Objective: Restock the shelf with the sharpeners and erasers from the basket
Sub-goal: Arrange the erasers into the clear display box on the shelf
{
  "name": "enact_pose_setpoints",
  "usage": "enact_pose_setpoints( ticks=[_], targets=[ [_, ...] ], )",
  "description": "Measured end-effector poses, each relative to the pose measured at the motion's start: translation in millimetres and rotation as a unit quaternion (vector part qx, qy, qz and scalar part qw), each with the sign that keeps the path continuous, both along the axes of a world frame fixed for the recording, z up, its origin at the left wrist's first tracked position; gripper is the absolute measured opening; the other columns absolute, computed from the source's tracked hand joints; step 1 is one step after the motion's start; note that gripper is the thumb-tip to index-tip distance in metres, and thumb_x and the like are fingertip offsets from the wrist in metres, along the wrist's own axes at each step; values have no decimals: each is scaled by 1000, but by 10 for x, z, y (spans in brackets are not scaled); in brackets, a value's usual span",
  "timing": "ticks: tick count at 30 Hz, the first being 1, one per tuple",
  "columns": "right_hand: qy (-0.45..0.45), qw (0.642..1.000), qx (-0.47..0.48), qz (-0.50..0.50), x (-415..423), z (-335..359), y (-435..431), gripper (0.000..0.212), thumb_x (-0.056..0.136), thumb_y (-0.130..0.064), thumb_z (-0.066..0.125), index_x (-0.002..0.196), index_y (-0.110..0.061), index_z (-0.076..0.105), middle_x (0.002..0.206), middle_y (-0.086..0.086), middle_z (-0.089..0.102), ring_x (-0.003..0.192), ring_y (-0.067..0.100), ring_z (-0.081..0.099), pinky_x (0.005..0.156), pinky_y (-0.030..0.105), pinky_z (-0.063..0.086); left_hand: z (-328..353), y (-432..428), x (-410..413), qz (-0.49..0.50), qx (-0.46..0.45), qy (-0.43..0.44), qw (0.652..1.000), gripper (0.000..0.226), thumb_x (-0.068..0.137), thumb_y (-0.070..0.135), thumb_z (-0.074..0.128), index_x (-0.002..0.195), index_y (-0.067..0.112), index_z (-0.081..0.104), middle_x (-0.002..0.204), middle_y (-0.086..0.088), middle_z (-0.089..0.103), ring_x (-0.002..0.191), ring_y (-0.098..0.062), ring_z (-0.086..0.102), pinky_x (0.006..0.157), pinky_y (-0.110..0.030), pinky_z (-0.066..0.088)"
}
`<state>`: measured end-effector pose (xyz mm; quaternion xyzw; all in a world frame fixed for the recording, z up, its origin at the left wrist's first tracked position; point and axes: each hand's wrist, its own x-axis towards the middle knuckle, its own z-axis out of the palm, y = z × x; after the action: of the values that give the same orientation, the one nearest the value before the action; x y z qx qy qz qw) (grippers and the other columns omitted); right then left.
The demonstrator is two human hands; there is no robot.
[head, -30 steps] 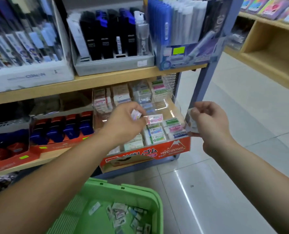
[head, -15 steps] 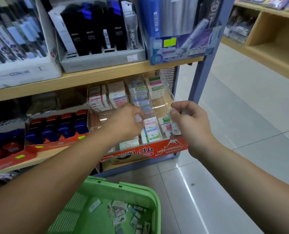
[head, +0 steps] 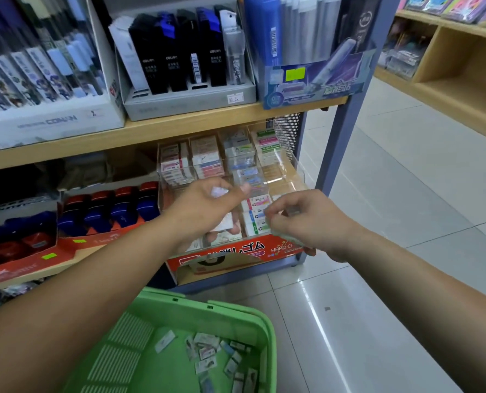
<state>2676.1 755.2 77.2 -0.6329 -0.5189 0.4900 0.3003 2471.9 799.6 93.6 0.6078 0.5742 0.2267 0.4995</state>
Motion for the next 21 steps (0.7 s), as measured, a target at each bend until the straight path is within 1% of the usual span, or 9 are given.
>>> enact_pose_setpoints(
  ticks=[4,5,7,8,10,12,15,18,21],
  targets=[
    [-202,975,26,90,-98,-11,39,20,95,-34,75,105,-17,80,100,-10,68,75,5,61,37,6,36,-13,-79,-209,77,-101,-88,988,59,103,63,42,108,8,65,82,-17,73,68,-30,71,47,-26,30],
    [-232,967,26,98,-132,0,48,18,95,-35,75,102,-19,81,100,-10,69,76,5,61,41,7,41,-9,-104,-248,91,-118,-110,983,56,106,57,40,106,7,64,80,-19,72,67,-32,70,46,-25,28],
    [-245,964,38,91,-176,9,72,15,91,-38,79,92,-23,80,101,-9,73,83,8,67,62,19,59,-12,-146,-310,104,-142,-151,973,46,107,46,36,101,7,61,79,-20,68,64,-34,68,42,-22,25],
    [-217,972,49,75,-186,14,75,14,90,-39,80,89,-24,80,101,-8,75,87,11,70,73,30,63,-18,-158,-336,104,-150,-168,969,42,105,41,35,99,8,60,78,-20,66,63,-34,68,41,-22,25],
    [-90,993,69,40,-215,35,62,14,89,-36,82,88,-22,81,97,-7,77,89,16,74,81,40,65,-18,-168,-365,99,-160,-191,964,33,103,32,37,98,8,59,78,-17,65,64,-34,67,39,-21,26],
    [6,995,92,41,-271,59,43,13,88,-31,83,90,-18,81,92,-7,78,89,14,75,82,37,64,-9,-174,-378,86,-165,-220,958,20,102,22,44,101,8,58,81,-15,66,68,-33,68,39,-22,29],
    [63,988,130,56,-409,56,1,17,85,-24,84,91,-9,80,82,-5,77,80,6,71,76,24,59,-39,-173,-366,58,-158,-248,954,4,103,11,54,104,11,58,85,-14,68,70,-29,69,38,-23,33],
    [96,986,120,61,-479,13,4,26,82,-19,86,95,1,75,81,5,77,77,9,72,73,23,59,-107,-161,-350,40,-121,-226,966,3,101,14,60,102,17,62,89,-13,69,71,-24,67,41,-23,31],
    [118,989,78,35,-511,5,23,35,76,-30,88,99,-6,77,91,9,79,79,16,77,72,29,61,-132,-140,-323,41,-85,-200,975,16,96,26,71,105,16,64,88,-7,73,70,-18,65,45,-24,34]
  ],
)
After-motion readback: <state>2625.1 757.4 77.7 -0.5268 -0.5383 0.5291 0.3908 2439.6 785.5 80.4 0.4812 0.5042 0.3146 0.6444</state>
